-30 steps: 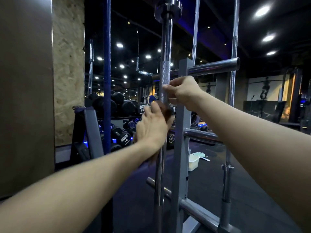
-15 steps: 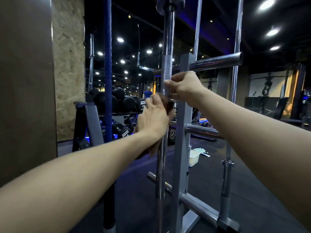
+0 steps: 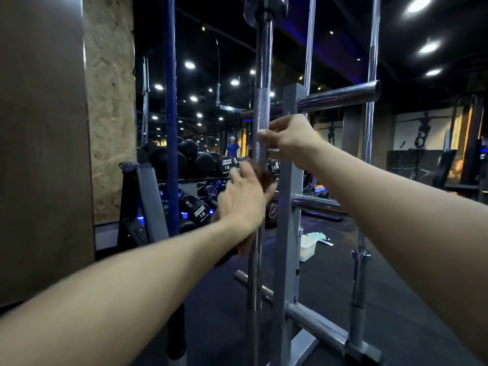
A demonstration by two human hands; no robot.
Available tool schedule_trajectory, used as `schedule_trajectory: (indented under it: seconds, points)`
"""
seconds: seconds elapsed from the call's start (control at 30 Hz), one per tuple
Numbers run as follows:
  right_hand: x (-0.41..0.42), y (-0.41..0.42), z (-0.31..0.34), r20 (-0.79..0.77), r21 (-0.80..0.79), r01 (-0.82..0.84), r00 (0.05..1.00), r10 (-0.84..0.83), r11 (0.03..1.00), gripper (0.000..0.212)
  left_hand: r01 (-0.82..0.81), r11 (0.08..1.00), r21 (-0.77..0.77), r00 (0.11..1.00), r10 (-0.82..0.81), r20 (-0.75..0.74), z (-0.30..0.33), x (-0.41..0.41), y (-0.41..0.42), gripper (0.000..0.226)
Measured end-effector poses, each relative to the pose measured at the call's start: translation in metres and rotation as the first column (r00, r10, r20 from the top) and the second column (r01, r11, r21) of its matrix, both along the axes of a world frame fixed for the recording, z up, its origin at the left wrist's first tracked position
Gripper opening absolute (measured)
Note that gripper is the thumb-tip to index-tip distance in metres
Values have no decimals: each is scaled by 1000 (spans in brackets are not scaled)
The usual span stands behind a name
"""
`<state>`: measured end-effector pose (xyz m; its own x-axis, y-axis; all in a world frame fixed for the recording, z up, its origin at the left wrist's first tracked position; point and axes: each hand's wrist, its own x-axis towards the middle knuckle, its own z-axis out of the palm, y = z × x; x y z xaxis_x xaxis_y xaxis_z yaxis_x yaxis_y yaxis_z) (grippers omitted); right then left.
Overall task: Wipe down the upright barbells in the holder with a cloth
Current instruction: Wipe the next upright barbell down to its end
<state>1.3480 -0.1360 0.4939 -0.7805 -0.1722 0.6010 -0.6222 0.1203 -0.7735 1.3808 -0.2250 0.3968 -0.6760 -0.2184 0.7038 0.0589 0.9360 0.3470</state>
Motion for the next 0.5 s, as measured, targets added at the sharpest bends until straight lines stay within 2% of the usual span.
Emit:
schedule_trajectory:
  seconds: [0.1, 0.2, 0.3, 0.4, 0.5]
  points:
    - [-2, 0, -1, 0, -16, -7, 1000, 7, 1000, 12, -14, 1000, -21, 998, 13, -64, 16, -4, 3, 58]
    - [-4, 0, -5, -29, -8, 41, 999, -41, 999, 18, -52, 998, -41, 995, 49, -85, 4, -3, 5, 59]
    - [-2, 1, -5, -37, 1, 53, 998, -53, 999, 10, -68, 994, -88, 998, 68, 0, -18, 2, 6, 58]
    - [-1, 0, -1, -54, 42, 82, 995, -80, 996, 10, -53, 994, -99, 994, 62, 87, -24, 8, 3, 61]
    - [-3, -4, 0, -88, 76, 130, 988, -124, 989, 13, -34, 999, -18, 999, 33, -30, 9, 0, 1, 58]
